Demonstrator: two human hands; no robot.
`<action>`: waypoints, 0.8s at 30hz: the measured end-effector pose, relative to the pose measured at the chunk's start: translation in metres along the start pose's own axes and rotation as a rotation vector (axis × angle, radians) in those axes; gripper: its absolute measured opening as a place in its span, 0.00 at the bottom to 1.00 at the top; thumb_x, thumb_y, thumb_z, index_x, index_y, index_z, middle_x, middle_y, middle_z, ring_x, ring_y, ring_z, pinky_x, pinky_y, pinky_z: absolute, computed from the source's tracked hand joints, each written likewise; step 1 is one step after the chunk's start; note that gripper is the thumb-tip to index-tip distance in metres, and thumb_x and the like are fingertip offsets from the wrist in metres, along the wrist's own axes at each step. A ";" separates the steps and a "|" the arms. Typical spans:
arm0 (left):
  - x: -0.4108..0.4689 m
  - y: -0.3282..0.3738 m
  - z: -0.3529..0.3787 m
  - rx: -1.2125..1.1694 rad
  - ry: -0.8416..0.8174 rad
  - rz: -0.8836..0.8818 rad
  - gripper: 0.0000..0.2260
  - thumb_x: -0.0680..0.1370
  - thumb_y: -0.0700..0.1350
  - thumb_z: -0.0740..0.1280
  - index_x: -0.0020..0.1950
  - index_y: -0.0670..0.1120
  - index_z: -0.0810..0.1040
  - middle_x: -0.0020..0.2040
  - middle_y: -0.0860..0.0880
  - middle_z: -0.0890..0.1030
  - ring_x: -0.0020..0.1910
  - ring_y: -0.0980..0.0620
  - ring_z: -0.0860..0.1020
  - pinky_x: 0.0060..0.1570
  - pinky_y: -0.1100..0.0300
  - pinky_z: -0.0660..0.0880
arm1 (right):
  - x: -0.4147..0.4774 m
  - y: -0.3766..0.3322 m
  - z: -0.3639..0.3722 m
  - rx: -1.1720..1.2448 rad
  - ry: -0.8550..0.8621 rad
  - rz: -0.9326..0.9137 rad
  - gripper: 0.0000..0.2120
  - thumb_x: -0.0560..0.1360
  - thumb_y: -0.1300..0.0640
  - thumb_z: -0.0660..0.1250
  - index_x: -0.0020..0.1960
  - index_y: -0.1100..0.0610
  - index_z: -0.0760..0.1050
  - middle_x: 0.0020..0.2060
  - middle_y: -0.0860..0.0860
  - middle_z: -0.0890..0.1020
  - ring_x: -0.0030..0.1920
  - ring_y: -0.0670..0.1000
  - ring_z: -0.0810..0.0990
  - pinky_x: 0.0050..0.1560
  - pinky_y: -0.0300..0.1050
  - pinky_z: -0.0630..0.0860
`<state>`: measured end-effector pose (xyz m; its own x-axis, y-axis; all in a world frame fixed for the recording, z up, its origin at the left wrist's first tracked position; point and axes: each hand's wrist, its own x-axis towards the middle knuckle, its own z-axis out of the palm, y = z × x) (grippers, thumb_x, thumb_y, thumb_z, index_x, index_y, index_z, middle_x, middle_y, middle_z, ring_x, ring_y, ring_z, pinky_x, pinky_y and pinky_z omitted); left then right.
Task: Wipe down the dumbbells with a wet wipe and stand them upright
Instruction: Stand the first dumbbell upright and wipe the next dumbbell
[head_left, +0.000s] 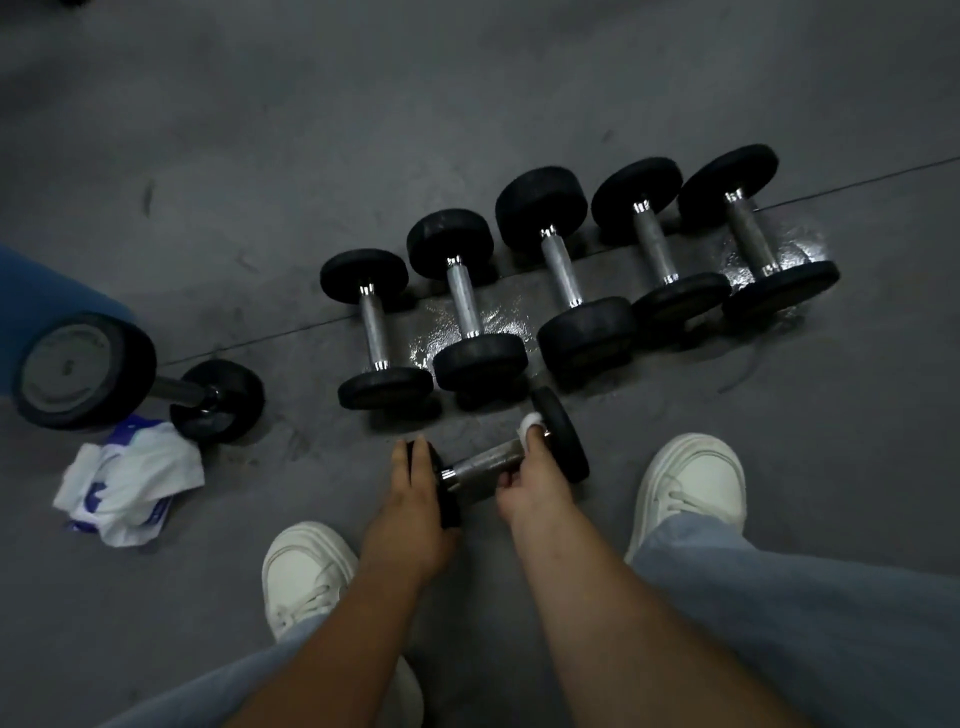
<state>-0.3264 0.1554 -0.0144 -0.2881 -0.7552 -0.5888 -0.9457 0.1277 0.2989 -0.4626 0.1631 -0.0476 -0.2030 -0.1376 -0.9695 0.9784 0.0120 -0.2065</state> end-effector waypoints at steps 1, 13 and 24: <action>0.003 -0.002 0.000 -0.043 -0.001 0.013 0.49 0.71 0.43 0.73 0.81 0.48 0.43 0.80 0.47 0.40 0.74 0.41 0.66 0.66 0.52 0.70 | 0.001 0.003 -0.003 -0.010 0.008 -0.011 0.19 0.74 0.50 0.71 0.63 0.55 0.75 0.56 0.53 0.81 0.47 0.48 0.78 0.37 0.39 0.72; 0.013 -0.007 0.005 -0.295 -0.016 -0.024 0.48 0.69 0.34 0.69 0.81 0.53 0.45 0.80 0.55 0.38 0.72 0.42 0.68 0.66 0.52 0.70 | -0.007 0.005 -0.005 -0.059 0.048 -0.006 0.21 0.79 0.50 0.64 0.69 0.57 0.69 0.65 0.53 0.73 0.66 0.49 0.73 0.52 0.38 0.66; 0.019 -0.009 0.004 -0.349 -0.002 -0.016 0.46 0.69 0.34 0.66 0.80 0.54 0.45 0.80 0.53 0.39 0.72 0.41 0.68 0.64 0.51 0.72 | 0.001 0.005 -0.021 -0.109 -0.021 0.020 0.06 0.81 0.54 0.59 0.52 0.55 0.74 0.68 0.50 0.72 0.69 0.47 0.69 0.50 0.38 0.66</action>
<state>-0.3243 0.1429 -0.0313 -0.2746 -0.7539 -0.5969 -0.8414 -0.1120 0.5286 -0.4591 0.1838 -0.0525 -0.1817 -0.1568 -0.9708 0.9718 0.1225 -0.2016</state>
